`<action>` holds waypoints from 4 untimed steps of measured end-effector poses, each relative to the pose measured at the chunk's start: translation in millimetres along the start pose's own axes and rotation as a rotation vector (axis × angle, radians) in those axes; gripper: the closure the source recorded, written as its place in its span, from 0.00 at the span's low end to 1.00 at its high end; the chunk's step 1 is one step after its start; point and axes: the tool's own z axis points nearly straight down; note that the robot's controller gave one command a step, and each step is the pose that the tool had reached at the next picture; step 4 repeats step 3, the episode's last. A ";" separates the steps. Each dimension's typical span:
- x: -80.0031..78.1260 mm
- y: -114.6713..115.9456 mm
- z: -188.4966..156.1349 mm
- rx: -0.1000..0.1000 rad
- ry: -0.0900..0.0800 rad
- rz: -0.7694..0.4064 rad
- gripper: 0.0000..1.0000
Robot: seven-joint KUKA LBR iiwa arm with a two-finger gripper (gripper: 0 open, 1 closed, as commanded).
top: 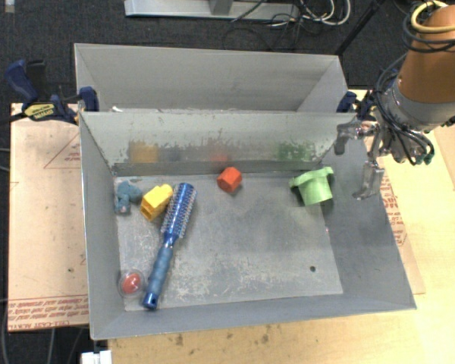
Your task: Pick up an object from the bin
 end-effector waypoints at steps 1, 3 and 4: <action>-11.8 12.5 127.5 0.001 -0.004 -0.097 0.00; -20.1 20.3 -16.2 0.003 -0.008 -0.078 1.00; -20.1 20.3 -16.2 0.003 -0.008 -0.078 1.00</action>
Offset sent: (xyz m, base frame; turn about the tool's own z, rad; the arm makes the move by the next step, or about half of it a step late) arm 0.0104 0.0158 -0.1574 -0.1077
